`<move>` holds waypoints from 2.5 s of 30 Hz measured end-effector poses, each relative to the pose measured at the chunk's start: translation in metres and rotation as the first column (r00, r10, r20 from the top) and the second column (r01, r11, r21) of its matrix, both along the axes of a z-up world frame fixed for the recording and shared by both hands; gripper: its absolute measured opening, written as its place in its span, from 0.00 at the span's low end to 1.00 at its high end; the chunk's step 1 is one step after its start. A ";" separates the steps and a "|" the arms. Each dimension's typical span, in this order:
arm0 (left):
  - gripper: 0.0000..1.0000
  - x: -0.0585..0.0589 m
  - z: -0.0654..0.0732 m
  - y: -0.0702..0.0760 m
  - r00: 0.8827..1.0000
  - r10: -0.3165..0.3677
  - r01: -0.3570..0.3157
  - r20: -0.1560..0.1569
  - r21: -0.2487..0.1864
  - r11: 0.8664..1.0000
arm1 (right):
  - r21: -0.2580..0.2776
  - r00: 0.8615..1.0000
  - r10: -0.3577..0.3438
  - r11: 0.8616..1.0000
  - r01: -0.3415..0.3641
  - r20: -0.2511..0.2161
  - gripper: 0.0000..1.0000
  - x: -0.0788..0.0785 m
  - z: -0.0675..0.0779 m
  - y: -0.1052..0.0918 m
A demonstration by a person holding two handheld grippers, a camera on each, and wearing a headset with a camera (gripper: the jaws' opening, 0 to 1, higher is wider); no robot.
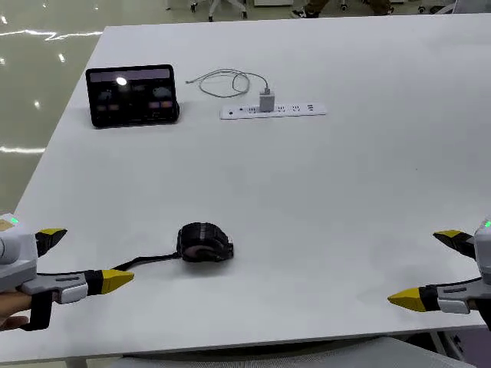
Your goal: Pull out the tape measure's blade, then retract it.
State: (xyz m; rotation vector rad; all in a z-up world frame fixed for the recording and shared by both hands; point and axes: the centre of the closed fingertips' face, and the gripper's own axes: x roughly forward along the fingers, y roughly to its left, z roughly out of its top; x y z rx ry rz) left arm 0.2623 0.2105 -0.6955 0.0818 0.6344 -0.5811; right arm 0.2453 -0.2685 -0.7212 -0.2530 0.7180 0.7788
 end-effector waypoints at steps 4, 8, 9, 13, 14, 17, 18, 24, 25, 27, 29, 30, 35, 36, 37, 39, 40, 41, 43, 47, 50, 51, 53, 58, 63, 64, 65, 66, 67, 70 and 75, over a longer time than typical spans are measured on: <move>1.00 0.000 0.001 -0.008 0.999 -0.042 0.042 0.012 -0.008 0.999 | -0.001 1.000 -0.001 1.000 0.001 0.009 1.00 0.002 0.002 0.000; 1.00 0.004 0.004 -0.012 0.998 -0.062 0.063 0.029 -0.023 0.998 | -0.006 1.000 0.001 1.000 -0.001 0.010 1.00 0.002 0.001 0.000; 1.00 0.006 0.004 -0.012 0.998 -0.064 0.065 0.027 -0.025 0.998 | -0.005 1.000 0.002 1.000 -0.002 0.008 1.00 0.002 0.001 0.000; 1.00 0.011 0.003 -0.017 0.995 -0.099 0.099 0.021 -0.007 0.995 | -0.014 1.000 0.014 1.000 -0.014 0.021 1.00 0.007 0.002 0.003; 1.00 0.014 0.004 -0.018 0.994 -0.106 0.106 0.020 0.000 0.994 | -0.014 0.999 0.021 1.000 -0.020 0.026 1.00 0.009 0.003 0.005; 1.00 0.018 0.005 -0.024 0.991 -0.133 0.133 0.001 0.006 0.991 | -0.006 0.998 0.051 0.999 -0.051 0.045 1.00 0.013 0.005 0.012; 1.00 0.021 0.005 -0.025 0.990 -0.138 0.138 0.001 0.012 0.990 | 0.001 0.998 0.057 0.998 -0.057 0.039 1.00 0.013 0.005 0.013; 0.98 0.032 0.007 -0.042 0.974 -0.227 0.225 0.029 0.050 0.973 | 0.010 0.996 0.090 0.996 -0.090 0.023 1.00 0.018 0.002 0.026; 0.98 0.034 0.007 -0.047 0.970 -0.242 0.241 0.024 0.047 0.969 | 0.017 0.995 0.099 0.995 -0.100 0.024 1.00 0.020 0.003 0.031; 0.99 0.036 0.006 -0.052 0.961 -0.274 0.273 0.027 0.054 0.961 | 0.018 0.993 0.113 0.993 -0.113 0.019 1.00 0.022 0.002 0.037; 0.99 0.038 0.004 -0.057 0.957 -0.291 0.288 0.024 0.068 0.955 | 0.018 0.992 0.126 0.992 -0.126 0.020 1.00 0.024 0.001 0.042; 0.99 0.037 -0.001 -0.059 0.952 -0.305 0.305 -0.010 0.075 0.950 | 0.016 0.991 0.136 0.991 -0.137 0.018 1.00 0.025 0.000 0.046; 0.99 0.038 -0.013 -0.073 0.926 -0.373 0.377 -0.057 0.109 0.920 | 0.018 0.982 0.185 0.982 -0.186 0.029 1.00 0.029 -0.003 0.058; 0.99 0.038 -0.014 -0.075 0.924 -0.378 0.383 -0.063 0.114 0.917 | 0.021 0.981 0.193 0.981 -0.193 0.036 1.00 0.031 -0.003 0.060; 0.99 0.040 -0.015 -0.078 0.918 -0.390 0.396 -0.067 0.119 0.911 | 0.026 0.978 0.204 0.978 -0.205 0.043 1.00 0.032 -0.002 0.064; 0.99 0.041 -0.018 -0.083 0.906 -0.416 0.423 -0.078 0.131 0.897 | 0.044 0.969 0.237 0.970 -0.241 0.070 1.00 0.034 -0.001 0.072; 0.99 0.042 -0.019 -0.085 0.902 -0.425 0.433 -0.080 0.137 0.891 | 0.050 0.966 0.247 0.967 -0.251 0.070 1.00 0.034 -0.002 0.074; 0.99 0.042 -0.020 -0.087 0.897 -0.435 0.443 -0.085 0.140 0.886 | 0.054 0.965 0.255 0.965 -0.258 0.061 1.00 0.033 -0.003 0.076; 0.98 0.042 -0.024 -0.090 0.878 -0.467 0.479 -0.107 0.163 0.863 | 0.038 0.961 0.272 0.961 -0.274 0.054 1.00 0.034 -0.008 0.080; 0.98 0.045 -0.024 -0.095 0.861 -0.495 0.509 -0.117 0.182 0.842 | 0.038 0.954 0.294 0.954 -0.297 0.062 1.00 0.036 -0.008 0.085; 0.96 0.042 -0.027 -0.099 0.830 -0.540 0.558 -0.142 0.215 0.802 | 0.046 0.946 0.315 0.947 -0.319 0.079 1.00 0.038 -0.005 0.092; 0.95 0.042 -0.029 -0.098 0.817 -0.557 0.576 -0.148 0.248 0.779 | 0.047 0.945 0.317 0.946 -0.321 0.082 1.00 0.039 -0.004 0.094; 0.93 0.040 -0.031 -0.101 0.791 -0.590 0.610 -0.164 0.281 0.741 | 0.039 0.937 0.338 0.939 -0.343 0.093 1.00 0.041 -0.002 0.100; 0.93 0.044 -0.031 -0.113 0.769 -0.616 0.637 -0.172 0.290 0.714 | 0.034 0.923 0.375 0.925 -0.379 0.085 1.00 0.043 -0.005 0.118; 0.91 0.042 -0.030 -0.127 0.737 -0.647 0.675 -0.194 0.264 0.690 | 0.020 0.894 0.435 0.898 -0.439 0.105 1.00 0.047 -0.003 0.139; 0.90 0.043 -0.031 -0.130 0.729 -0.655 0.683 -0.197 0.271 0.678 | 0.024 0.891 0.442 0.894 -0.447 0.103 1.00 0.048 -0.003 0.144; 0.88 0.043 -0.032 -0.131 0.729 -0.653 0.683 -0.206 0.275 0.676 | 0.026 0.889 0.446 0.893 -0.450 0.102 1.00 0.049 -0.004 0.147; 0.86 0.044 -0.032 -0.133 0.727 -0.653 0.686 -0.212 0.275 0.674 | 0.026 0.886 0.453 0.889 -0.457 0.101 1.00 0.049 -0.004 0.150; 0.84 0.043 -0.031 -0.136 0.719 -0.661 0.694 -0.215 0.269 0.668 | 0.027 0.883 0.459 0.886 -0.464 0.099 1.00 0.053 -0.006 0.152; 0.80 0.043 -0.033 -0.142 0.698 -0.681 0.714 -0.222 0.278 0.642 | 0.045 0.877 0.471 0.878 -0.476 0.091 1.00 0.055 -0.006 0.161; 0.69 0.038 -0.039 -0.150 0.665 -0.704 0.745 -0.248 0.286 0.603 | 0.064 0.866 0.494 0.864 -0.499 0.084 1.00 0.055 -0.009 0.180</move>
